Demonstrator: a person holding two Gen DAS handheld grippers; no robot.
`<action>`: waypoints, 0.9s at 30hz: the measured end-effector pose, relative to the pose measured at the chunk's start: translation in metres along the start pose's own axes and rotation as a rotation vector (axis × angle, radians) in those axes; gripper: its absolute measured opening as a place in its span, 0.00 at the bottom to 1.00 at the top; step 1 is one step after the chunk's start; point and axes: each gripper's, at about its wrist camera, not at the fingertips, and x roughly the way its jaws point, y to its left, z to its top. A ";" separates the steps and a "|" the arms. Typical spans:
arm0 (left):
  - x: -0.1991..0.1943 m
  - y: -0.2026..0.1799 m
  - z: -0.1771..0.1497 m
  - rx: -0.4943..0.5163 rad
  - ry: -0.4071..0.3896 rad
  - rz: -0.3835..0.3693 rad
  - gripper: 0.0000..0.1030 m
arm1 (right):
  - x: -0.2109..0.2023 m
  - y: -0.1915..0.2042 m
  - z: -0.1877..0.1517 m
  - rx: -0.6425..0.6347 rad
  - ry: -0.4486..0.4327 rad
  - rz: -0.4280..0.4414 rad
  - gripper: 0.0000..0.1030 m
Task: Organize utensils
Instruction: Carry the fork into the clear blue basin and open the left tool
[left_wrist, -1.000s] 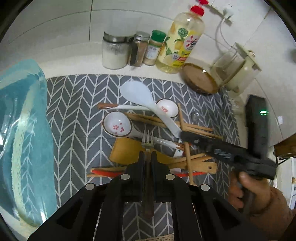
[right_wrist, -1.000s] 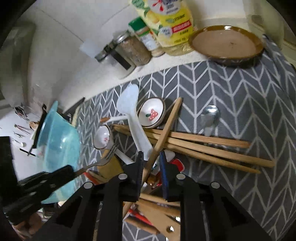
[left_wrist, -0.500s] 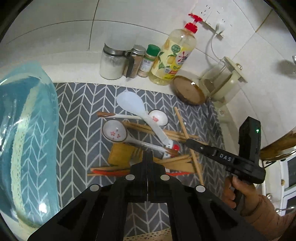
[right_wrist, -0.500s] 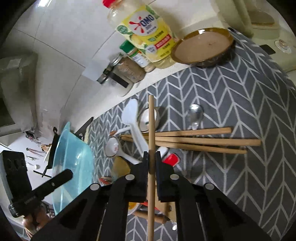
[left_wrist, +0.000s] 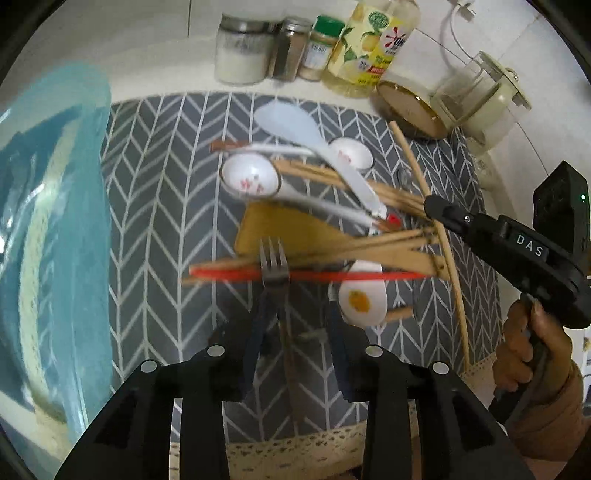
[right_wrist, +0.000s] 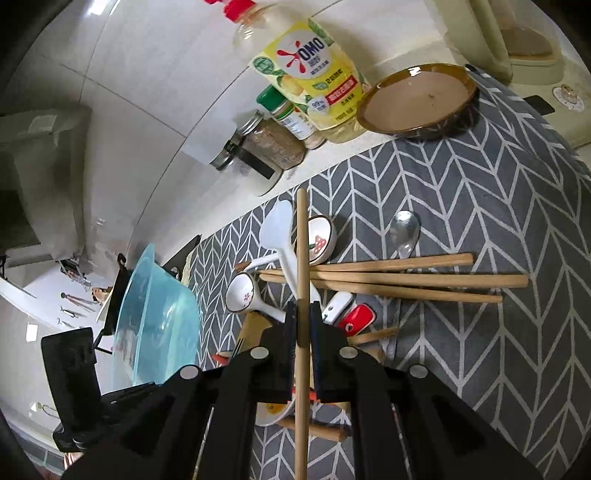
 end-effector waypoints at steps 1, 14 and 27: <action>0.003 0.001 -0.001 -0.010 0.007 -0.001 0.27 | 0.000 -0.001 -0.001 0.001 0.001 0.000 0.08; 0.032 0.003 -0.002 -0.040 0.029 0.004 0.06 | -0.015 -0.001 -0.004 -0.007 -0.007 0.000 0.08; -0.167 0.070 0.003 -0.073 -0.278 -0.101 0.06 | -0.018 0.157 0.020 -0.159 -0.049 0.244 0.08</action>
